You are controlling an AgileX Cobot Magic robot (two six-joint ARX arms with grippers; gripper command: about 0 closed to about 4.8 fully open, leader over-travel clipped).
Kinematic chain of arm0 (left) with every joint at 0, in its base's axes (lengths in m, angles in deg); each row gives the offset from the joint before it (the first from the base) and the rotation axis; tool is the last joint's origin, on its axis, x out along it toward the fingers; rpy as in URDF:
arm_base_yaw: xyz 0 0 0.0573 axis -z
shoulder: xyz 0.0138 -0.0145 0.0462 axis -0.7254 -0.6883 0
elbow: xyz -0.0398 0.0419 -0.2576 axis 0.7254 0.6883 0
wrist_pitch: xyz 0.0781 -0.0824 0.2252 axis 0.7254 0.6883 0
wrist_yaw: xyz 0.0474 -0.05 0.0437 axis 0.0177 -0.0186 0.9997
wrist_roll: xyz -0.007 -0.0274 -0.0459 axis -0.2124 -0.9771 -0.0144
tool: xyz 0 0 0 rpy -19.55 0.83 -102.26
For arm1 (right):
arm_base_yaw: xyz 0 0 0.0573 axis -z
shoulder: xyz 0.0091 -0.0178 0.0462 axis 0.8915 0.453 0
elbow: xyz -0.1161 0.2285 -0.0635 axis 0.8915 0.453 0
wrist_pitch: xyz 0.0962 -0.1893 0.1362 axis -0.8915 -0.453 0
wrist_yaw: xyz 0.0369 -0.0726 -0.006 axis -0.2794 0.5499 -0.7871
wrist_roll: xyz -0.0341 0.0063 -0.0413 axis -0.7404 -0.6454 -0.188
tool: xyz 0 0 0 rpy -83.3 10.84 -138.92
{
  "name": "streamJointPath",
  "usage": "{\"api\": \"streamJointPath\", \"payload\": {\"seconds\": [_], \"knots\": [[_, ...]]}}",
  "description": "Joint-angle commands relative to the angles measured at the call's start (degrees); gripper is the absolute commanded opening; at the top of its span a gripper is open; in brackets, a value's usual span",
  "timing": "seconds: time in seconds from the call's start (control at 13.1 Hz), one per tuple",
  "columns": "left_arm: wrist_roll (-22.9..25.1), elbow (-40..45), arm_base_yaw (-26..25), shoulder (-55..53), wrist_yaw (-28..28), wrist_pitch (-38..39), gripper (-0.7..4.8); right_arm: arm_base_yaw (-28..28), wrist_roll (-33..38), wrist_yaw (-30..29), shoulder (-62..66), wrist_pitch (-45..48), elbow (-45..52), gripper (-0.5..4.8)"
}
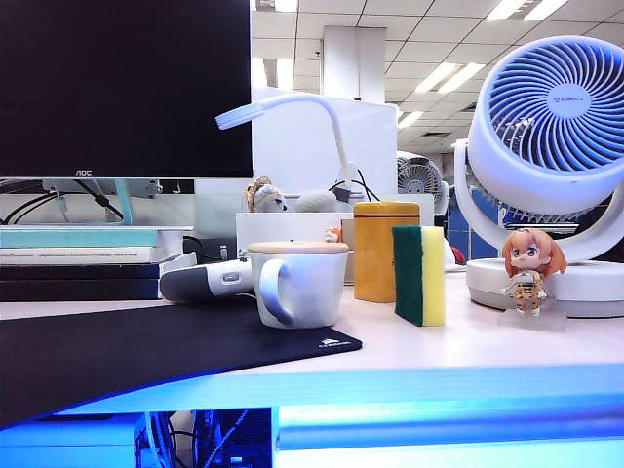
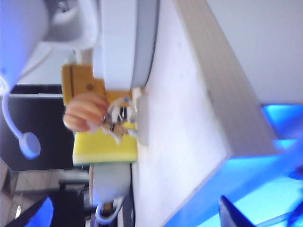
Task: Open the drawer, place the cleaning sponge inside, then close the drawer.
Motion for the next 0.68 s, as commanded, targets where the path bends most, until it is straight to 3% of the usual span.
{"api": "streamJointPath", "payload": {"seconds": [0.08, 0.3, 0.53, 0.68], "knots": [[0.04, -0.20, 0.02, 0.11, -0.26, -0.31, -0.05, 5.25, 0.09, 2.95, -0.13, -1.03, -0.13, 4.79], [0.04, -0.20, 0.02, 0.09, -0.20, -0.37, -0.05, 5.40, -1.07, 0.39, 4.11, -8.00, -4.83, 4.79], [0.02, -0.20, 0.02, 0.09, -0.20, 0.02, -0.05, 5.31, -5.38, 0.77, 6.29, -8.07, -8.28, 4.79], [0.07, -0.20, 0.02, 0.02, -0.20, 0.02, -0.05, -1.95, -15.98, 4.48, 6.29, -19.43, -8.04, 4.79]]}}
